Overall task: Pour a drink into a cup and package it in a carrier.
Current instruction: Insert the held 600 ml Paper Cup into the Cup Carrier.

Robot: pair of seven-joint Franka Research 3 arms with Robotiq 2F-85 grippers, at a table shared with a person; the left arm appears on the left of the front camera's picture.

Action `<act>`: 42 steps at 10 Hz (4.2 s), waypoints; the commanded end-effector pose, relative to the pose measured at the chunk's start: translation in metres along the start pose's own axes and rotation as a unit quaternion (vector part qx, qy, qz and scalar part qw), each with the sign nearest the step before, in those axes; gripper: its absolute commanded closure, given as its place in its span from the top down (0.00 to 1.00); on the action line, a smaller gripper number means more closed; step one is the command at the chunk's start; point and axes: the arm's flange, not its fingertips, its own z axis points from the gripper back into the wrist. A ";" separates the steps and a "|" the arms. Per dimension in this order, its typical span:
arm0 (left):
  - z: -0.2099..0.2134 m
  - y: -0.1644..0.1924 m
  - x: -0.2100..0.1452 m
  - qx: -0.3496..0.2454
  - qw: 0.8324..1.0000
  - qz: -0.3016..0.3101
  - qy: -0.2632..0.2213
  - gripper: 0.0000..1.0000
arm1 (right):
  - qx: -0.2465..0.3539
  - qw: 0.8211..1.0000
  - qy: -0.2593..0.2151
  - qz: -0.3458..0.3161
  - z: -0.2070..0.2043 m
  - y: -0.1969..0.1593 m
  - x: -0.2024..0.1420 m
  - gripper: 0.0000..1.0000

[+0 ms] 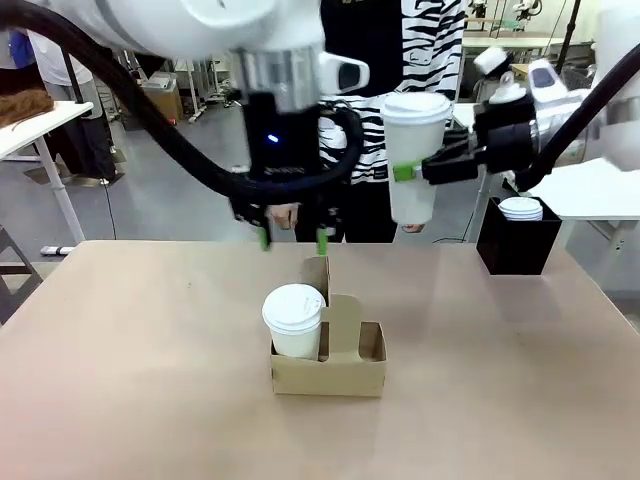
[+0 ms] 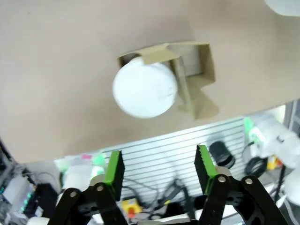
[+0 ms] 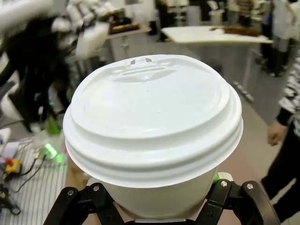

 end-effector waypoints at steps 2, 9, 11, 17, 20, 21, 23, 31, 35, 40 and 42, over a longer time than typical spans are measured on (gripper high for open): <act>0.018 0.084 -0.016 -0.003 0.989 -0.144 0.015 1.00 | 0.082 0.996 -0.011 0.023 -0.001 -0.004 -0.035 0.80; -0.008 0.193 -0.030 -0.019 0.957 -0.287 -0.036 1.00 | 0.154 0.987 -0.037 0.038 -0.036 0.015 -0.097 0.80; -0.008 0.193 -0.030 -0.019 0.957 -0.287 -0.036 1.00 | 0.154 0.987 -0.037 0.038 -0.036 0.015 -0.097 0.80; -0.080 0.275 -0.023 -0.043 0.945 -0.319 -0.060 1.00 | 0.213 0.973 -0.083 0.038 -0.074 0.022 -0.111 0.80; -0.114 0.302 -0.023 -0.076 0.927 -0.352 -0.108 1.00 | 0.248 0.963 -0.098 0.035 -0.096 0.027 -0.122 0.80; -0.124 0.310 -0.021 -0.085 0.918 -0.367 -0.125 1.00 | 0.249 0.963 -0.094 0.036 -0.099 0.022 -0.128 0.80; -0.138 0.328 -0.023 -0.102 0.907 -0.384 -0.139 1.00 | 0.261 0.960 -0.096 0.037 -0.108 0.016 -0.141 0.80; -0.165 0.349 -0.023 -0.120 0.905 -0.391 -0.119 1.00 | 0.320 0.943 -0.080 0.041 -0.118 -0.010 -0.191 0.80; -0.165 0.349 -0.023 -0.120 0.905 -0.391 -0.119 1.00 | 0.337 0.938 -0.065 0.047 -0.130 -0.008 -0.206 0.80; -0.165 0.349 -0.023 -0.120 0.905 -0.391 -0.119 1.00 | 0.320 0.943 -0.036 0.078 -0.128 -0.005 -0.210 1.00; -0.165 0.349 -0.023 -0.120 0.905 -0.391 -0.119 1.00 | 0.306 0.947 -0.026 0.089 -0.119 -0.005 -0.202 1.00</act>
